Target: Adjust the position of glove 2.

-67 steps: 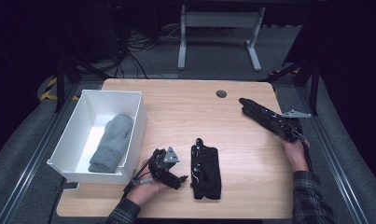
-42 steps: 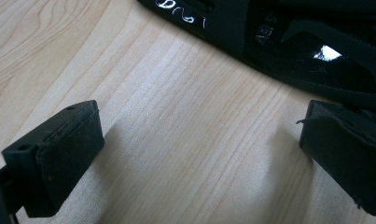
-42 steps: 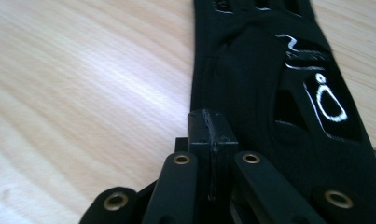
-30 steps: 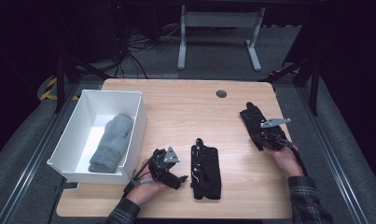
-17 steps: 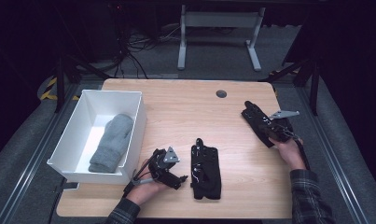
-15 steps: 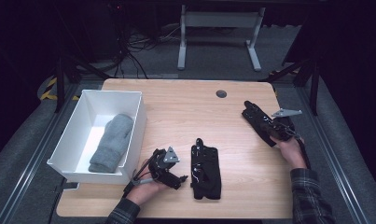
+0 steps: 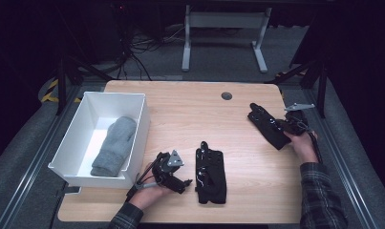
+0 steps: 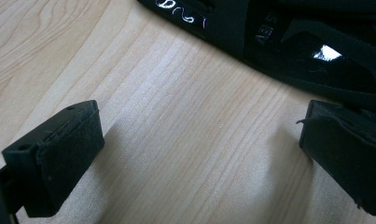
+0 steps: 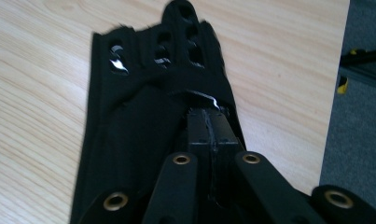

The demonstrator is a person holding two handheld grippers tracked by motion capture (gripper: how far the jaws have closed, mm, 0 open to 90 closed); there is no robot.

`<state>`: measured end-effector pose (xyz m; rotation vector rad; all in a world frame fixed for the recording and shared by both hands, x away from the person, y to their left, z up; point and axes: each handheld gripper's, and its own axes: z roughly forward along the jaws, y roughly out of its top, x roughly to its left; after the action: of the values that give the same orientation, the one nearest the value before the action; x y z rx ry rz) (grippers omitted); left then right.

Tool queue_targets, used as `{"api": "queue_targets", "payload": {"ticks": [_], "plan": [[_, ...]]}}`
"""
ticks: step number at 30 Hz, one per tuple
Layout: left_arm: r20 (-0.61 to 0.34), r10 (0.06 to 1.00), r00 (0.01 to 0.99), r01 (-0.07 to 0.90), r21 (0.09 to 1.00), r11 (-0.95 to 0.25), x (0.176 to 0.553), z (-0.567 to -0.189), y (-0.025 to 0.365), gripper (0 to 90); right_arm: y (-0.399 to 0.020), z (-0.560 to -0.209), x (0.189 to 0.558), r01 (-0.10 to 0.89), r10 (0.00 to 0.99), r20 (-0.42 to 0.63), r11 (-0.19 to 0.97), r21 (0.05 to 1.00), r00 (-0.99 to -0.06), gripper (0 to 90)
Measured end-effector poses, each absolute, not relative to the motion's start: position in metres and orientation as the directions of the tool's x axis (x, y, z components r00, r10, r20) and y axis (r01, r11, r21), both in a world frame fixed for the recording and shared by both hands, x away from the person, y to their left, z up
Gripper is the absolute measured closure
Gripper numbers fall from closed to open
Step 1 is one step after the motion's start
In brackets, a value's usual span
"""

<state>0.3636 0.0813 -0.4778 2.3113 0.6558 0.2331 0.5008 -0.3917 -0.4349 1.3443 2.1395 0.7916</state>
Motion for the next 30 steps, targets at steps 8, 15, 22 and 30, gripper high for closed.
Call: {"api": "queue_targets", "payload": {"ticks": [8, 15, 22, 30], "plan": [[-0.019, 0.518, 0.855, 0.39, 0.683, -0.618, 0.364, -0.478, 0.081, 0.0, -0.395, -0.447, 0.495, 0.648, 0.913, -0.093, 0.35, 0.676, -0.396, 90.0], [-0.019, 0.518, 0.855, 0.39, 0.683, -0.618, 0.364, -0.478, 0.081, 0.0, -0.384, -0.448, 0.477, 0.635, 0.898, -0.078, 0.365, 0.68, -0.433, 90.0], [-0.019, 0.518, 0.855, 0.389, 0.683, -0.618, 0.364, -0.478, 0.081, 0.0, -0.37, -0.45, 0.452, 0.605, 0.866, -0.091, 0.414, 0.68, -0.491, 90.0], [-0.018, 0.518, 0.855, 0.389, 0.683, -0.618, 0.364, -0.478, 0.081, 0.0, -0.351, -0.449, 0.424, 0.583, 0.823, -0.098, 0.475, 0.659, -0.56, 90.0]]}}
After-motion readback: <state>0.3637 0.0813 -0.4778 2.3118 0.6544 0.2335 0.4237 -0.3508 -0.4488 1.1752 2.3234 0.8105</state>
